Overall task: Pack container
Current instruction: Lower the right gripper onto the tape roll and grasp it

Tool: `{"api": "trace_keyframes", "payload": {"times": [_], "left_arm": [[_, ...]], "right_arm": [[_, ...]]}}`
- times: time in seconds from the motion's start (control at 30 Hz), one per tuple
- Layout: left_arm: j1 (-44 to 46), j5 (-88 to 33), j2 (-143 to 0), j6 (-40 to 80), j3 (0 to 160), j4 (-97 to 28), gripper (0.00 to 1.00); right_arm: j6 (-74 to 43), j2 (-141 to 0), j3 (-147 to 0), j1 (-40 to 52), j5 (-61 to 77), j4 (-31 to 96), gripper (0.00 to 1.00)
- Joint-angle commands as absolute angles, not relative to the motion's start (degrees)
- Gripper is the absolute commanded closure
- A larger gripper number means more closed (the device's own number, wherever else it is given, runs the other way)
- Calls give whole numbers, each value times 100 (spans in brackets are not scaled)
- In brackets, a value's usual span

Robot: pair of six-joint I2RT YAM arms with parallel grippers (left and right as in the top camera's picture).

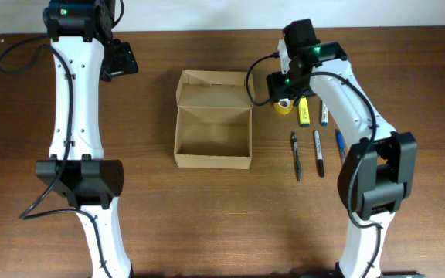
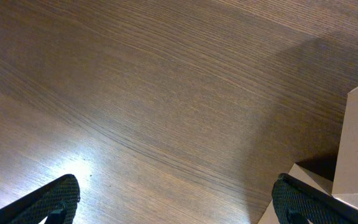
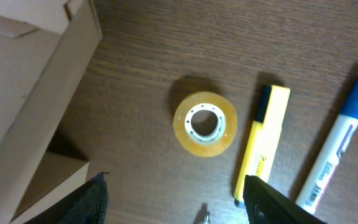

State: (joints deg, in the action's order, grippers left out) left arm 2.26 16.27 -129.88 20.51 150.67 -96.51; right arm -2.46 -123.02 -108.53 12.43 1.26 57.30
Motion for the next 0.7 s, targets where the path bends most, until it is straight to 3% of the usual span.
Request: {"api": "trace_keyframes", "payload": {"times": [0.0,0.67], "left_arm": [[198,1588,-12997,1962,15172,-9668,0],[198,1588,-12997,1962,15172,-9668,0]], "right_arm": [[-93,-12468,-10973,1236,43,5612,30],[-84,-13155,-10973,1236,336,5387,35]]}}
